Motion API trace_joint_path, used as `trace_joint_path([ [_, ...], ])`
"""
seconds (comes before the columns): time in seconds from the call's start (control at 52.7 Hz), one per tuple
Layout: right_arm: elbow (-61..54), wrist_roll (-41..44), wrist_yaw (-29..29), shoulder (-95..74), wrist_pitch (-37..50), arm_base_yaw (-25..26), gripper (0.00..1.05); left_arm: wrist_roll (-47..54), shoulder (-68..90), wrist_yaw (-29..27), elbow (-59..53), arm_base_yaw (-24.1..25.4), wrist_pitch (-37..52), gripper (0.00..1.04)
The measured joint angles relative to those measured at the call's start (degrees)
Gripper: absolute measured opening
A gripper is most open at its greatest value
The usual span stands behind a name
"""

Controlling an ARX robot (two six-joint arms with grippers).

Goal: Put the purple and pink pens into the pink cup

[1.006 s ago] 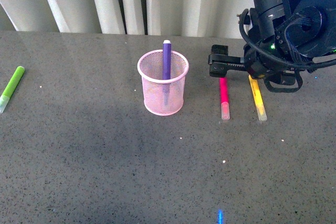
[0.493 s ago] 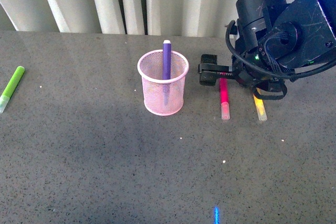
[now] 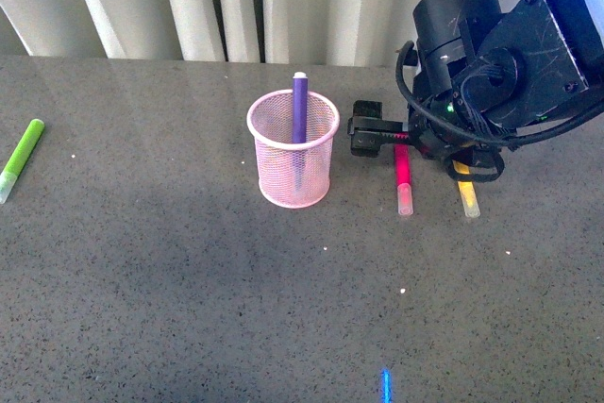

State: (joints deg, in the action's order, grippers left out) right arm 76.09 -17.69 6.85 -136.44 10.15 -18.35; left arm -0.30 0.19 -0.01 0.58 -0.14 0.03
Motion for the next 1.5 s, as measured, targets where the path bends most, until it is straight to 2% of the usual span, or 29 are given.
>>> trace_joint_path([
  [0.171,0.20,-0.44,-0.26,-0.28,-0.02,-0.26,0.98,0.00,0.00,0.00,0.00,0.00,0.00,0.98],
  [0.323,0.70,-0.61,-0.33,-0.74,-0.20,-0.33,0.68,0.00,0.00,0.00,0.00,0.00,0.00,0.98],
  [0.569,1.11,-3.19,-3.19,-0.92,-0.17,-0.09,0.32,0.02,0.02,0.00,0.00,0.00,0.00,0.98],
  [0.645,0.92,-3.65,-5.29,-0.92,1.33,0.04,0.17,0.02,0.00,0.00,0.00,0.00,0.00,0.98],
  [0.683,0.74,-3.63,-5.51,-0.92,1.88,0.04,0.13,0.02,0.02,0.00,0.00,0.00,0.00,0.98],
  [0.968,-2.97,-2.10,-5.53,0.66,10.14,1.14,0.11,0.02,0.00,0.00,0.00,0.00,0.00,0.98],
  [1.063,-4.90,1.14,-3.65,3.65,15.89,2.01,0.11,0.02,0.00,0.00,0.00,0.00,0.00,0.98],
  [1.195,-7.45,7.96,-3.85,8.66,27.06,1.62,0.11,0.00,0.00,0.00,0.00,0.00,0.00,0.98],
  [1.309,-8.70,14.99,-6.03,12.22,36.33,-1.03,0.11,0.00,0.02,0.00,0.00,0.00,0.00,0.98],
  [1.499,-9.64,24.04,-7.04,13.40,41.99,-7.48,0.11,0.00,0.00,0.00,0.00,0.00,0.00,0.98],
])
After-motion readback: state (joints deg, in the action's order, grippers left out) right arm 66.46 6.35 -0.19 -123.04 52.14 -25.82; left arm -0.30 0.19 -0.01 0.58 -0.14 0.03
